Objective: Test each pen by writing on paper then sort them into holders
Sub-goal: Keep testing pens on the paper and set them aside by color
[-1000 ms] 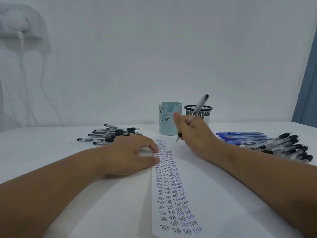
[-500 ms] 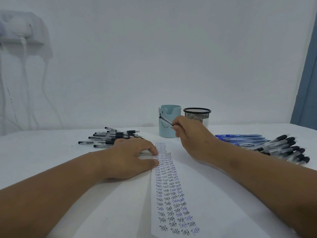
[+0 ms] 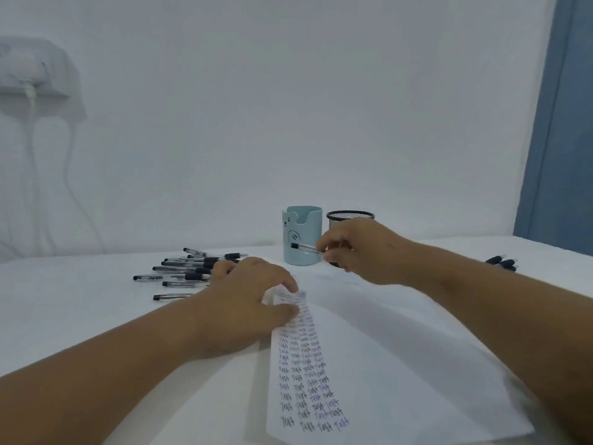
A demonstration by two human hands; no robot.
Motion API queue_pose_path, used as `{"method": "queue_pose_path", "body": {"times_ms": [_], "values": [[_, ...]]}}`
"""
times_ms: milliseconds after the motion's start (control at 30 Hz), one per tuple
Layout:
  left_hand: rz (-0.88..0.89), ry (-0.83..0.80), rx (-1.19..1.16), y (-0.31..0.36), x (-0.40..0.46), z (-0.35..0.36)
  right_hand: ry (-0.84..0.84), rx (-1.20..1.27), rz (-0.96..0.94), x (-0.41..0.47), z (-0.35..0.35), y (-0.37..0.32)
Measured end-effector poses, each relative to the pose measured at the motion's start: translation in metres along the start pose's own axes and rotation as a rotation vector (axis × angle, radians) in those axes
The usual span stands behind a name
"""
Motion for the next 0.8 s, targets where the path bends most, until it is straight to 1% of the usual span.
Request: {"method": "queue_pose_path", "body": {"times_ms": [67, 133, 233, 400, 533, 600, 700, 800], "values": [[0.014, 0.003, -0.083, 0.003, -0.001, 0.002, -0.010, -0.011, 0.013, -0.005, -0.021, 0.005], [0.043, -0.066, -0.055, 0.006, -0.001, 0.007, -0.008, -0.122, -0.004, -0.016, -0.046, 0.016], [0.064, -0.140, -0.037, 0.010, -0.001, 0.013, -0.050, -0.273, 0.042, -0.042, -0.084, 0.040], [0.048, -0.128, -0.087, 0.013, -0.003, 0.013, -0.073, -0.453, 0.123, -0.083, -0.126, 0.076], [0.033, -0.146, -0.049, 0.015, -0.003, 0.012, -0.072, -0.554, 0.089, -0.100, -0.137, 0.092], [0.047, -0.156, -0.042, 0.018, -0.003, 0.011, -0.037, -0.560, 0.077, -0.107, -0.141, 0.097], [0.060, -0.141, -0.029, 0.018, -0.004, 0.009, 0.030, -0.475, 0.122, -0.116, -0.145, 0.102], [0.063, -0.133, -0.023, 0.016, -0.004, 0.010, 0.063, -0.451, 0.149, -0.121, -0.147, 0.105]]}}
Point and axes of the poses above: each hand's wrist, its own x-axis towards the middle knuckle, its own z-axis out of the palm, y = z × x, the point moved 2 cm from there along x, towards the middle knuckle, and after that the axes turned 14 degrees about y, right-handed, at the moved point
